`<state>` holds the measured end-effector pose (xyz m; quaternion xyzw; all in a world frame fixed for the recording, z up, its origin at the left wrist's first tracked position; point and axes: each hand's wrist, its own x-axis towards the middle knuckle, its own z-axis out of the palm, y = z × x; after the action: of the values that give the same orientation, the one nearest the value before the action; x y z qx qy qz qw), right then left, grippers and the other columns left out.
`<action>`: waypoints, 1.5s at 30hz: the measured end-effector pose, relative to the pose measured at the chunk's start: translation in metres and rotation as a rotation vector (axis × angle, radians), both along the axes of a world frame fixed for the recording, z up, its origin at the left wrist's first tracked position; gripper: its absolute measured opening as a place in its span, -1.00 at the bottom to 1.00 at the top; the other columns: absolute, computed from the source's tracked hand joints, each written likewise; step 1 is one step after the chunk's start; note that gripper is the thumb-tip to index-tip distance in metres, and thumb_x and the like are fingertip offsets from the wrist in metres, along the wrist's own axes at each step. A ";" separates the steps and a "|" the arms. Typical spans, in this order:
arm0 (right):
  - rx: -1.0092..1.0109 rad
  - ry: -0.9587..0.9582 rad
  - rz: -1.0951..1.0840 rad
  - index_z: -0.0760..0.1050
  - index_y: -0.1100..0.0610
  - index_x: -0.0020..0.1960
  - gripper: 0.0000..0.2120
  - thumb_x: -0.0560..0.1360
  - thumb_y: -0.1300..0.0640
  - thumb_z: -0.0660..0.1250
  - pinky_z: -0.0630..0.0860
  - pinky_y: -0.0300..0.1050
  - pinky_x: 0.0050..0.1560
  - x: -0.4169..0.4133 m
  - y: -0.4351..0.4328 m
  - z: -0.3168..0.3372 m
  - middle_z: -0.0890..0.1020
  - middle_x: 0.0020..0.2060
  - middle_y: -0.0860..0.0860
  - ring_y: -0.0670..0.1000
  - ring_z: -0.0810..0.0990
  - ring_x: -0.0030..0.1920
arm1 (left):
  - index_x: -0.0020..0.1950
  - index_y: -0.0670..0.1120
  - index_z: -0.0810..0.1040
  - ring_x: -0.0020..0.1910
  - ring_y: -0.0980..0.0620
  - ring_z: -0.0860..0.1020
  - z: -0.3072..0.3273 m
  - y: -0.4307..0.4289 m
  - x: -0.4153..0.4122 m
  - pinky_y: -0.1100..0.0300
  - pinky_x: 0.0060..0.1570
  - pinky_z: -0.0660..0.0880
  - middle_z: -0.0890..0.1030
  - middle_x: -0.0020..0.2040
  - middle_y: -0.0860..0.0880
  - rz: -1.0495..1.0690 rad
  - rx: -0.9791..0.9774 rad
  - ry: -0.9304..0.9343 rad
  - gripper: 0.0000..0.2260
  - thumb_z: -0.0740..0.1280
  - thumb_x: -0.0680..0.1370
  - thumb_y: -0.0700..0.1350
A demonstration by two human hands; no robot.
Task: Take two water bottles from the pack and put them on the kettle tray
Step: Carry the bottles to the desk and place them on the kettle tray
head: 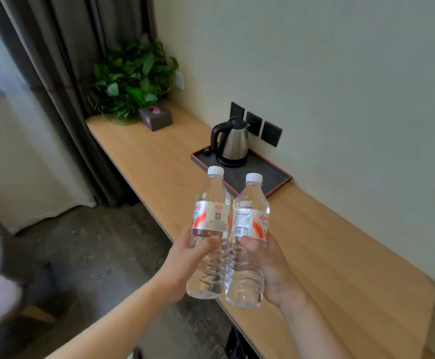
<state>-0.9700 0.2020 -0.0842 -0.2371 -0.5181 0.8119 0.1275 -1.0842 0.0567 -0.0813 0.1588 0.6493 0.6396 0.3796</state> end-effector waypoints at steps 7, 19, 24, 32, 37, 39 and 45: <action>-0.076 0.006 -0.300 0.51 0.24 0.36 -0.29 0.26 0.04 0.55 0.62 0.26 0.01 -0.089 -0.036 0.007 0.64 0.12 0.43 0.31 0.69 -0.03 | 0.18 0.14 0.54 -0.05 0.05 0.73 0.005 0.003 -0.123 0.09 -0.09 0.59 0.75 0.02 0.03 -0.228 0.006 -0.034 -0.40 0.52 0.17 0.21; -0.053 -0.037 -0.593 0.53 0.17 0.35 -0.31 0.26 0.01 0.56 0.61 0.32 0.13 -0.172 -0.010 -0.010 0.69 0.16 0.33 0.39 0.68 0.14 | 0.23 0.18 0.56 -0.08 0.23 0.72 -0.009 0.075 -0.235 0.14 -0.12 0.53 0.75 -0.01 0.22 -0.551 -0.033 -0.030 -0.42 0.51 0.22 0.22; -0.049 -0.036 -0.641 0.63 0.05 0.23 -0.51 0.33 0.01 0.56 0.63 0.29 0.13 -0.192 0.027 -0.040 0.74 0.13 0.22 0.29 0.72 0.12 | 0.16 0.23 0.64 0.09 0.03 0.72 -0.034 0.116 -0.260 0.12 -0.03 0.66 0.75 0.12 0.04 -0.660 -0.062 -0.009 -0.61 0.55 0.35 0.09; -0.065 -0.101 -0.712 0.68 -0.16 0.09 -0.63 0.29 -0.05 0.55 0.70 -0.09 -0.12 -0.228 0.081 -0.085 0.78 0.04 0.06 0.07 0.77 0.02 | 0.17 0.03 0.65 0.11 -0.27 0.68 -0.082 0.186 -0.300 -0.15 0.15 0.63 0.74 0.08 -0.17 -0.711 -0.124 0.020 -0.66 0.54 0.41 -0.06; -0.125 -0.114 -0.809 0.59 0.10 0.32 -0.46 0.35 0.06 0.54 0.60 0.31 0.14 -0.252 0.109 -0.113 0.71 0.17 0.26 0.32 0.69 0.16 | 0.29 -0.03 0.59 0.17 -0.11 0.68 -0.110 0.229 -0.333 -0.02 0.14 0.63 0.73 0.16 -0.11 -0.838 -0.124 0.033 -0.56 0.57 0.44 -0.20; -0.120 -0.126 -0.791 0.65 0.03 0.25 -0.56 0.37 0.10 0.52 0.65 0.14 0.03 -0.262 0.119 -0.124 0.73 0.15 0.21 0.25 0.72 0.14 | 0.33 -0.02 0.54 0.20 -0.09 0.67 -0.125 0.247 -0.347 0.07 0.10 0.65 0.72 0.19 -0.07 -0.890 -0.114 0.032 -0.51 0.56 0.46 -0.28; -0.025 -0.173 -0.788 0.64 0.03 0.25 -0.50 0.31 0.15 0.56 0.65 0.13 0.08 -0.276 0.136 -0.151 0.73 0.15 0.21 0.26 0.70 0.17 | 0.37 -0.14 0.48 0.26 -0.16 0.64 -0.166 0.287 -0.373 -0.23 0.24 0.56 0.68 0.26 -0.14 -1.003 0.041 0.083 -0.42 0.56 0.42 -0.41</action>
<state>-1.2464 0.3378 -0.2350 -0.4864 -0.3864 0.6841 0.3822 -1.4571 0.3435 -0.2475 0.4840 0.4949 0.3842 0.6109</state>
